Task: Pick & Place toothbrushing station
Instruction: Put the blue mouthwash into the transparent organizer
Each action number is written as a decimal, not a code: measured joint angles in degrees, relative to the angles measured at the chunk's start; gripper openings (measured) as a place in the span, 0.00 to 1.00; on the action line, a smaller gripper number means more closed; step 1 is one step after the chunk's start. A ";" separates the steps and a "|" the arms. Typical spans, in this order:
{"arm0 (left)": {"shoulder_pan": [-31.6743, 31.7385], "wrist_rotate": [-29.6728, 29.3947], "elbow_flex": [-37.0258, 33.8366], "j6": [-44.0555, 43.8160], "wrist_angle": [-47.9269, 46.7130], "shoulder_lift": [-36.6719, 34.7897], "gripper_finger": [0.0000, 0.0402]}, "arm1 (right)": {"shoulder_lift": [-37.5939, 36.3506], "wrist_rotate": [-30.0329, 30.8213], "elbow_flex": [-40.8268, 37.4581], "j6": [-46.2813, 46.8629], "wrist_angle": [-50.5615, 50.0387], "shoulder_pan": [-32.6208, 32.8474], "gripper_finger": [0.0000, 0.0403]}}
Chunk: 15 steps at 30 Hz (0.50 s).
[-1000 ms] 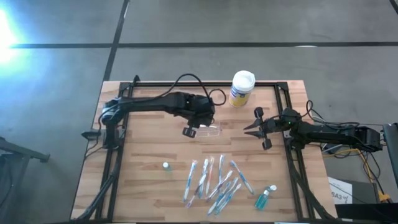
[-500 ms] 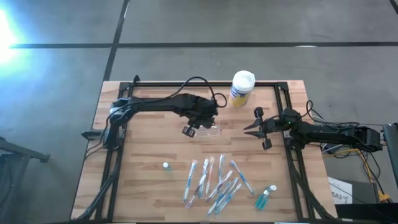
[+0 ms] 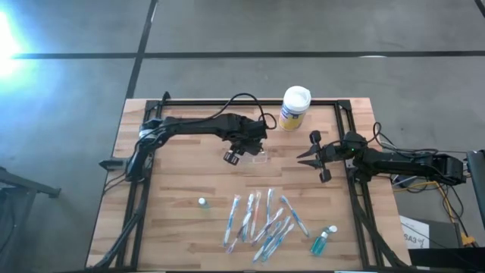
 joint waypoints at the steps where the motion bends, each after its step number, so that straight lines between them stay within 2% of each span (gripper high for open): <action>1: 0.12 1.15 0.00 0.53 -0.08 0.03 0.24 | 0.00 0.00 0.00 -0.02 0.00 0.00 0.17; 4: 0.47 3.95 -0.09 2.91 -0.09 0.32 0.24 | 0.00 0.00 0.00 0.09 0.00 0.00 0.17; 12: 1.88 5.06 -0.11 5.31 0.44 0.42 0.24 | -0.02 -0.02 0.00 0.11 0.00 0.01 0.17; 15: 2.52 7.26 -0.94 5.90 0.64 0.42 0.24 | -0.04 -0.02 0.00 0.11 0.00 0.00 0.17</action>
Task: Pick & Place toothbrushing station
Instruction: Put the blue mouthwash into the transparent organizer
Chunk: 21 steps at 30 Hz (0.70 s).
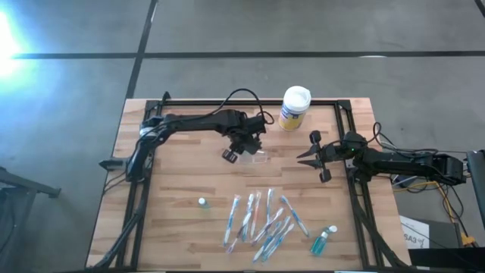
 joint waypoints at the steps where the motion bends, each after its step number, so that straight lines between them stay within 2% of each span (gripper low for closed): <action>1: 0.21 0.77 -0.52 0.57 -0.04 0.00 0.24 | 0.00 0.00 0.00 0.01 0.00 0.01 0.17; 10: 0.99 1.06 -2.85 0.70 2.00 -0.25 0.24 | 0.02 -0.07 0.00 0.00 -0.02 0.02 0.17; 17: 0.96 0.95 -3.06 -0.22 2.29 -0.11 0.38 | 0.02 -0.07 0.00 0.02 -0.02 0.02 0.17; 21: 0.96 0.87 -3.06 -1.15 2.12 -0.13 0.40 | 0.02 -0.07 0.00 0.02 -0.02 0.02 0.17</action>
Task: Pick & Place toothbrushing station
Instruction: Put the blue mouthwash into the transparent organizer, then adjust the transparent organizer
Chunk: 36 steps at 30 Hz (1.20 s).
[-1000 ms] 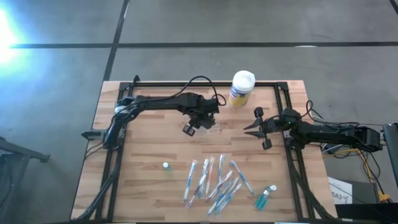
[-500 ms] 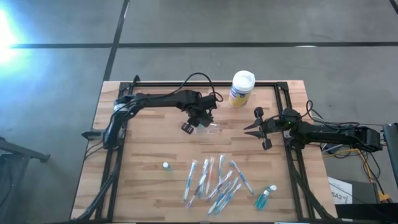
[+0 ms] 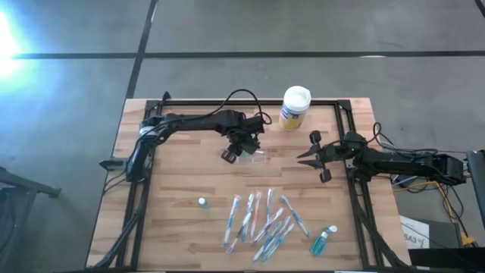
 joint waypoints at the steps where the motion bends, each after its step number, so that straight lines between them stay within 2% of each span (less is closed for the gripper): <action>1: 0.00 -0.17 0.00 -0.60 0.00 -0.10 0.41 | 0.00 0.00 0.00 0.00 -0.01 0.00 0.17; 8: -0.13 -0.42 0.28 -3.41 -0.47 -2.01 0.41 | 0.00 0.00 0.00 0.00 -0.02 0.00 0.17; 13: -0.33 -0.05 0.81 -8.92 -2.30 -5.42 0.42 | 0.00 0.02 0.00 0.01 -0.04 -0.01 0.17; 16: -0.39 3.20 -0.20 -12.25 -4.29 -9.27 0.41 | 0.05 0.00 -0.02 2.07 -0.48 0.00 0.17; 19: -0.43 6.14 -4.59 -17.76 -2.67 -14.74 0.38 | 0.20 0.00 -0.02 3.28 -1.54 0.00 0.17; 22: -0.50 5.37 -14.69 -21.60 5.85 -22.49 0.28 | 0.22 0.04 -0.02 3.04 -2.38 0.00 0.17; 28: -0.39 -5.56 -43.38 -35.76 34.15 -39.47 0.03 | 1.48 0.26 -0.02 4.21 -4.46 0.02 0.11; 31: -0.27 -11.52 -55.49 -45.03 47.37 -46.29 0.03 | 3.52 2.72 -0.02 4.15 -3.68 0.43 0.04; 33: 0.15 -14.86 -61.95 -49.73 53.93 -49.19 0.02 | 5.34 4.02 -0.01 4.25 -1.88 0.68 0.03; 36: 1.75 -15.49 -68.36 -55.02 61.79 -51.04 0.01 | 8.97 4.68 1.19 5.40 1.24 1.00 0.02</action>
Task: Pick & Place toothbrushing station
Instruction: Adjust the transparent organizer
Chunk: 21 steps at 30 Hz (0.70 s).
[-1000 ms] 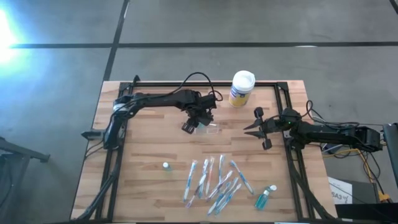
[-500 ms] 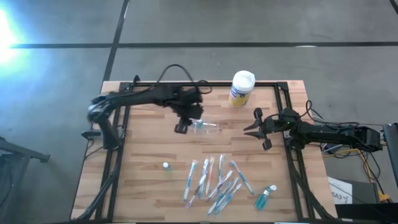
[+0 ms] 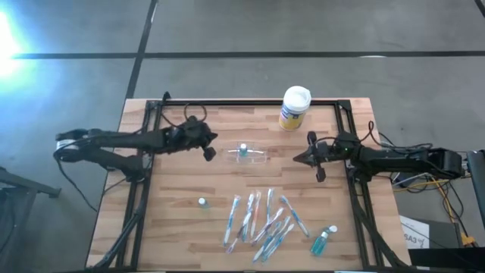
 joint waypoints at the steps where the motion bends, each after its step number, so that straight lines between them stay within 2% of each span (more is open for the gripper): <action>1: 0.58 -0.06 -1.30 -1.50 1.87 -0.09 0.01 | 1.52 0.03 0.47 0.39 1.31 0.30 0.02; 7: 2.68 0.41 -4.98 -8.91 3.76 1.79 0.01 | 13.90 1.60 4.39 0.91 5.88 3.72 0.02; 14: 2.81 -0.74 -5.26 -10.80 4.38 5.29 0.01 | 28.27 1.48 11.94 -0.81 6.32 7.66 0.02; 21: 2.14 0.22 -4.38 -13.65 6.81 10.56 0.01 | 38.25 1.01 17.65 -0.21 5.98 8.05 0.02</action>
